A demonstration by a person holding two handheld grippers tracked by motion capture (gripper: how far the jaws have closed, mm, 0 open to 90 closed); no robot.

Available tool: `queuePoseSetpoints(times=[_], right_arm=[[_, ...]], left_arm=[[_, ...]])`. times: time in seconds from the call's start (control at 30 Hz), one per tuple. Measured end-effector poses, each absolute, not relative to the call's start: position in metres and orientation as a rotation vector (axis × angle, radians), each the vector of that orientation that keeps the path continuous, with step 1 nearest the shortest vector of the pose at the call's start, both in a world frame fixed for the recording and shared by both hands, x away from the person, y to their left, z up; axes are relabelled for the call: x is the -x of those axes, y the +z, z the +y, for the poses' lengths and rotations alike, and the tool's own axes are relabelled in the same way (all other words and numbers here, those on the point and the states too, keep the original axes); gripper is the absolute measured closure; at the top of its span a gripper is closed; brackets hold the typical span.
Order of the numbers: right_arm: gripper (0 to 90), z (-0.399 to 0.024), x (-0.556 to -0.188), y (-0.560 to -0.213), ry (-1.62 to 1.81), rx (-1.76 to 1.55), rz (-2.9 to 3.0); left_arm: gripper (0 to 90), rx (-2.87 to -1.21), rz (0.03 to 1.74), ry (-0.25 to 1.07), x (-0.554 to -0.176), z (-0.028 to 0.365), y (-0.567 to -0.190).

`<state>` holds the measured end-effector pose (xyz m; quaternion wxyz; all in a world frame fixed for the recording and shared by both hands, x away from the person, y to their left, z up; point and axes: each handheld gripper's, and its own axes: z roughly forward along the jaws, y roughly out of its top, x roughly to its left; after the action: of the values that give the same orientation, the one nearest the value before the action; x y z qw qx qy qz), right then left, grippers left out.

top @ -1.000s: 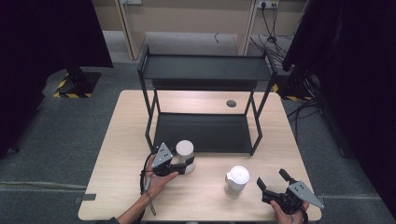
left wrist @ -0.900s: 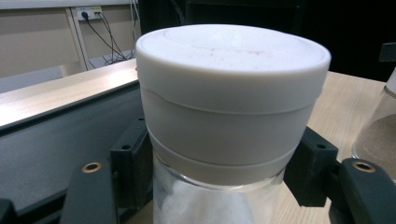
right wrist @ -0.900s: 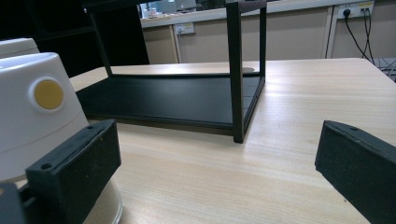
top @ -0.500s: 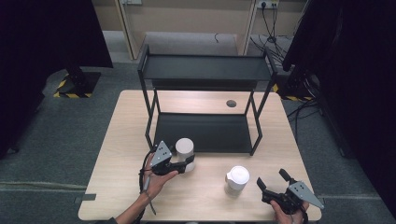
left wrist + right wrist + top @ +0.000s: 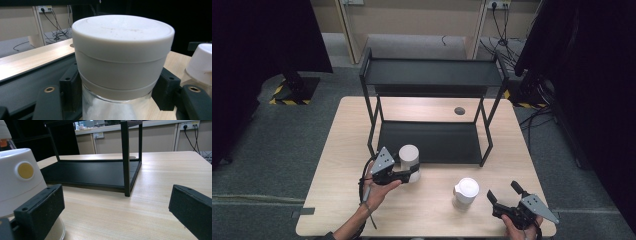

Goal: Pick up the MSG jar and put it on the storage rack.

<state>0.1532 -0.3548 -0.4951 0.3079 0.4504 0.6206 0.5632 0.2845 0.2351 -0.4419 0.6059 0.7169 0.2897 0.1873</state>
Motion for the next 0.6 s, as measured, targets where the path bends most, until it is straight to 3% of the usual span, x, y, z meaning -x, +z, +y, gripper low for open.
queuePoseSetpoints(times=[0.6], right_arm=[[0.4, -0.355, -0.153, -0.495, 1.492, -1.192, 1.64]], left_arm=[[35.0, -1.663, 0.653, 0.42, -0.289, 0.242, -0.406]])
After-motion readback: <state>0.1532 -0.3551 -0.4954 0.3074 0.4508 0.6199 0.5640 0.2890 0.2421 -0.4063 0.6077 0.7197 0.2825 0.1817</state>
